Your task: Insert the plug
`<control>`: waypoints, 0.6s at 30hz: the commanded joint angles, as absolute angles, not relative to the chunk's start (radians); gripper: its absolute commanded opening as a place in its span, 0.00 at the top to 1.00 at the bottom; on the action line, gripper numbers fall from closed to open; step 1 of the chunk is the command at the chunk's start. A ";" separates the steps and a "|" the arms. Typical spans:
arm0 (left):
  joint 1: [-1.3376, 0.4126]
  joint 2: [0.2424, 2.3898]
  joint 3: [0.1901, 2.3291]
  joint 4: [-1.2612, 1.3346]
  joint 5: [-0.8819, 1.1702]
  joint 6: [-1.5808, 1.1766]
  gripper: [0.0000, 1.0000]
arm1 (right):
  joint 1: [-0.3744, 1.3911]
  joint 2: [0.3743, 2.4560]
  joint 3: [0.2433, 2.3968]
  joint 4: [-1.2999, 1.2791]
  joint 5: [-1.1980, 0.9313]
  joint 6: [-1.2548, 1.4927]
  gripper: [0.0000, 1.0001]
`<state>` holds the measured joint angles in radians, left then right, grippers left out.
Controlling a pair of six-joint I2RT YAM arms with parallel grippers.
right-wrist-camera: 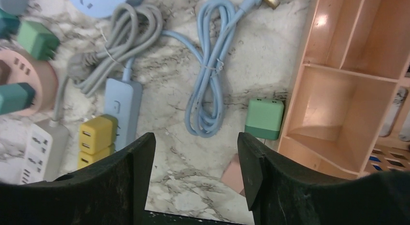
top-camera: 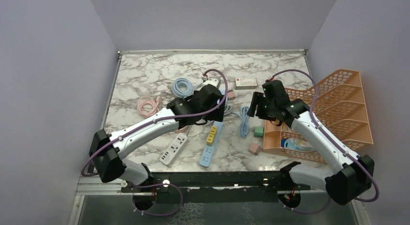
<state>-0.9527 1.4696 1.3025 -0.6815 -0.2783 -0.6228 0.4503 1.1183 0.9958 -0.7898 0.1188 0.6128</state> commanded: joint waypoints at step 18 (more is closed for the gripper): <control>-0.950 1.334 1.114 -0.089 -0.266 -0.667 0.23 | 0.452 1.505 0.969 -0.810 0.298 0.574 0.43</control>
<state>-0.9501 1.3453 1.1297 -0.1406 -0.2768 -0.6598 0.4507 1.4544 0.9680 -0.8410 0.1951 0.5713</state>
